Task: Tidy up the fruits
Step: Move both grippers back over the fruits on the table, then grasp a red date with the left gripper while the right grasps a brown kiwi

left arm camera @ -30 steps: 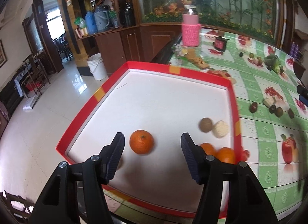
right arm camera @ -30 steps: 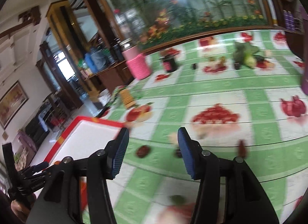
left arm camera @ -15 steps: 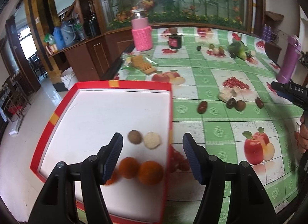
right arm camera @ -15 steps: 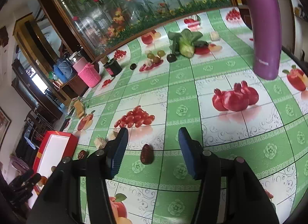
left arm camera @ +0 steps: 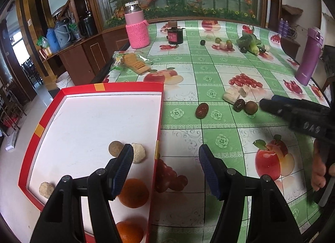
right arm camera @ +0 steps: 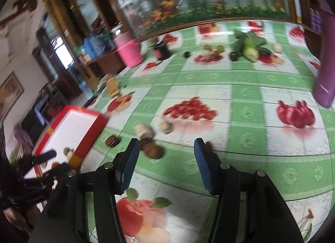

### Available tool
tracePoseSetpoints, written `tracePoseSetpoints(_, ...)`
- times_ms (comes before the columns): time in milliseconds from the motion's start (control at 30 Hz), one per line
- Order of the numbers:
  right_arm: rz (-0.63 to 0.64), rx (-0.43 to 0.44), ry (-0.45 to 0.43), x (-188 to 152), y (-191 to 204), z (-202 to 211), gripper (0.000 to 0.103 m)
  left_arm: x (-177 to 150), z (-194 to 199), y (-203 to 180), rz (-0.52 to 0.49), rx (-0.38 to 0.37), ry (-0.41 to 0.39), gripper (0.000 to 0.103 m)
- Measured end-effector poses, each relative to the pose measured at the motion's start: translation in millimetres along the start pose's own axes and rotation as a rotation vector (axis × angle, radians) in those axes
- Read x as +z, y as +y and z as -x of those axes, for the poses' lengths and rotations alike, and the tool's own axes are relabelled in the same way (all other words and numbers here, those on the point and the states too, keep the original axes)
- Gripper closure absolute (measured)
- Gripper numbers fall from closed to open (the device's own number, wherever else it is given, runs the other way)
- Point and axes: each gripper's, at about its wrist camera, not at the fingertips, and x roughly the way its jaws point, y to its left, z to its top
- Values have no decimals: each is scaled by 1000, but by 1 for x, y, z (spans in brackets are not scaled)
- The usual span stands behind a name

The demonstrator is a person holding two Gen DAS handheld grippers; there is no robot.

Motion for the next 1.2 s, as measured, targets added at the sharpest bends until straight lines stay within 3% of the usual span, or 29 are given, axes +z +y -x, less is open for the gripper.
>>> tracePoseSetpoints(100,67,-21,46,-5,17,-18,48,-1,-2,1,5,-7,5,38)
tracePoseSetpoints(167,79,-26,74,-6,22,-28,55,-1,-3,1,6,-10,7,38)
tracePoseSetpoints(333,83,-65,105,-5,23,-44,69,-2,-4,-1,3,-29,14,38)
tracePoseSetpoints(500,97,-101,111,-4,25,-49,75,3,-6,-12,-16,-57,24,38)
tracePoseSetpoints(600,54,-96,86,2,15,-40,75,10,-8,-22,-28,-84,29,38)
tracePoseSetpoints(867,-214,-107,-97,25,-45,11,75,38,-43,-67,-70,-189,90,38)
tracePoseSetpoints(967,-263,-134,-118,28,-59,20,75,45,-58,-79,-60,-210,123,39)
tracePoseSetpoints(1033,-274,-151,-121,28,-63,22,75,48,-67,-84,-55,-221,140,46)
tracePoseSetpoints(1200,-290,-136,-118,30,-64,24,75,54,-82,-92,-53,-232,160,48)
